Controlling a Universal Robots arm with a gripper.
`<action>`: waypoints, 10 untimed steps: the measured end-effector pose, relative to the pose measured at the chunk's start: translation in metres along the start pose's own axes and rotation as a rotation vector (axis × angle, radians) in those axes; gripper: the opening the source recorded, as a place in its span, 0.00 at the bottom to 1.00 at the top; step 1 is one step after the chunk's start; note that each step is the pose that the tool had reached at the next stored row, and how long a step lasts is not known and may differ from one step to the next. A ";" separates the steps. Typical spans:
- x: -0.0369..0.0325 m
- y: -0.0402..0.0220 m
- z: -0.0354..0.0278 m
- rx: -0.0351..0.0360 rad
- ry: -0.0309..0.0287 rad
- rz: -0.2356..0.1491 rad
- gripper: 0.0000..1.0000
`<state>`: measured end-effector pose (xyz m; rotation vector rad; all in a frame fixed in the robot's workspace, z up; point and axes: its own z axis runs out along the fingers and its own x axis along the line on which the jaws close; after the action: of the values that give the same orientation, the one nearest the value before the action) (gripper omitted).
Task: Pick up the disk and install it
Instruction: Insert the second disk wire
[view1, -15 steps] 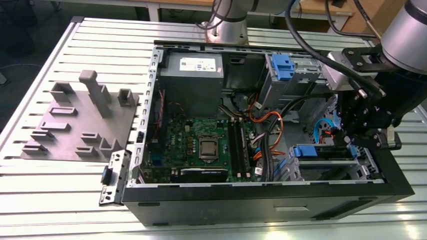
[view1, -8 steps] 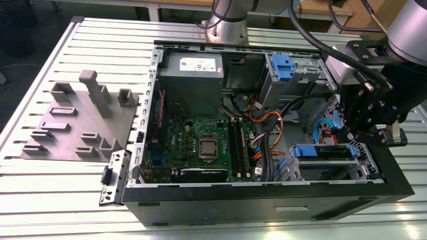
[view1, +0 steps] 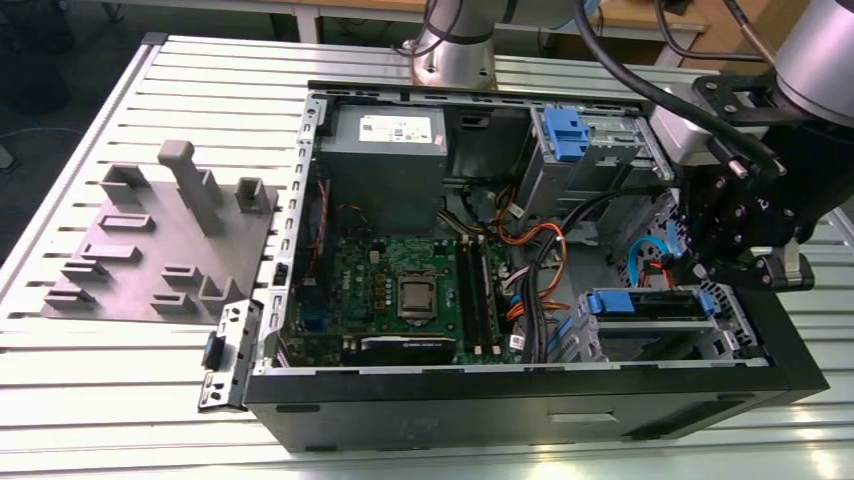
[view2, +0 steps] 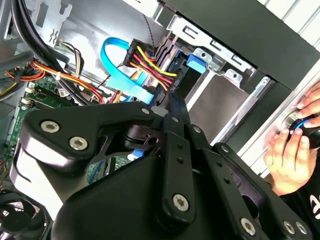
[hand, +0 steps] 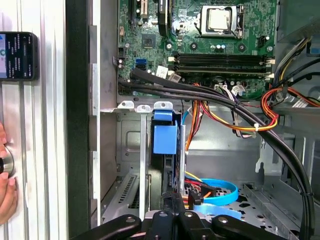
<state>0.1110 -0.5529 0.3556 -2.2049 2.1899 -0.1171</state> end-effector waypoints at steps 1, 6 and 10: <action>0.0000 0.0003 0.0000 0.0000 0.0000 0.000 0.11; 0.0000 0.0012 -0.0001 0.0000 -0.0001 0.000 0.11; 0.0000 0.0015 -0.0001 0.0000 0.0000 0.000 0.11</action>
<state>0.1095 -0.5529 0.3556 -2.2049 2.1899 -0.1171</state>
